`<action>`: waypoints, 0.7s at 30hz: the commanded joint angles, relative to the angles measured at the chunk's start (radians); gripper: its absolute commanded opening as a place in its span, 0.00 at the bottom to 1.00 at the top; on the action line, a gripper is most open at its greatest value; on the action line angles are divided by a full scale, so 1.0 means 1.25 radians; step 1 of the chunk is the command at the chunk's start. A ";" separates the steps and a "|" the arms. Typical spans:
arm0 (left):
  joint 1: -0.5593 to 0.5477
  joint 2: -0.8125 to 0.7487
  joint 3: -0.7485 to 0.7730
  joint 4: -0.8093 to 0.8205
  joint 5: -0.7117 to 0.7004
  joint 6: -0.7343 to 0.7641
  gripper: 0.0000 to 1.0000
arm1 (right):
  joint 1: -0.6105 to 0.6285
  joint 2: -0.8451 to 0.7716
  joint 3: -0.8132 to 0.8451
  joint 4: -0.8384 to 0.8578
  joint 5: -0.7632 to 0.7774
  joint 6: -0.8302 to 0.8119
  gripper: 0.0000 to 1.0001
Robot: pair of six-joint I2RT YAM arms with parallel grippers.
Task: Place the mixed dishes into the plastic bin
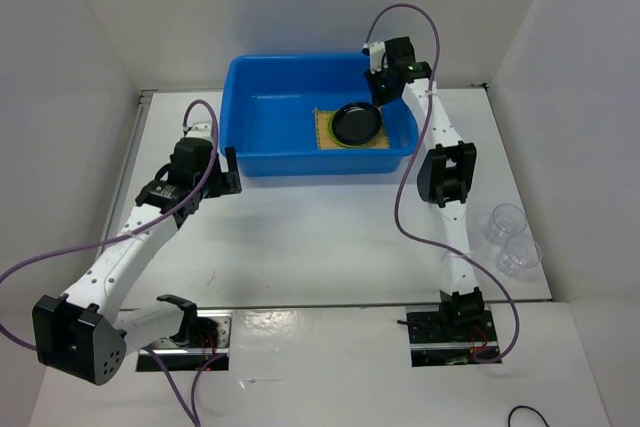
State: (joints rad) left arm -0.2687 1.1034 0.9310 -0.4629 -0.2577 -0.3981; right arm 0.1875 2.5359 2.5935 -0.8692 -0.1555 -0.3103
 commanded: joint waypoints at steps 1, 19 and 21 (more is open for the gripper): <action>0.005 -0.002 0.000 0.022 -0.009 -0.009 0.99 | 0.005 -0.045 0.009 0.051 0.058 0.000 0.32; -0.020 -0.014 0.031 0.125 0.459 -0.060 0.98 | -0.054 -1.070 -0.951 0.128 0.119 -0.044 0.67; -0.058 0.057 0.074 0.188 0.525 -0.121 0.96 | -0.092 -1.217 -1.143 0.150 0.140 -0.044 0.67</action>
State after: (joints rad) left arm -0.2878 1.0603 0.9588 -0.3759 0.0959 -0.4408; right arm 0.1249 1.1336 1.4029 -0.7029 -0.0200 -0.3546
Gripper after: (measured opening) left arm 0.976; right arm 0.666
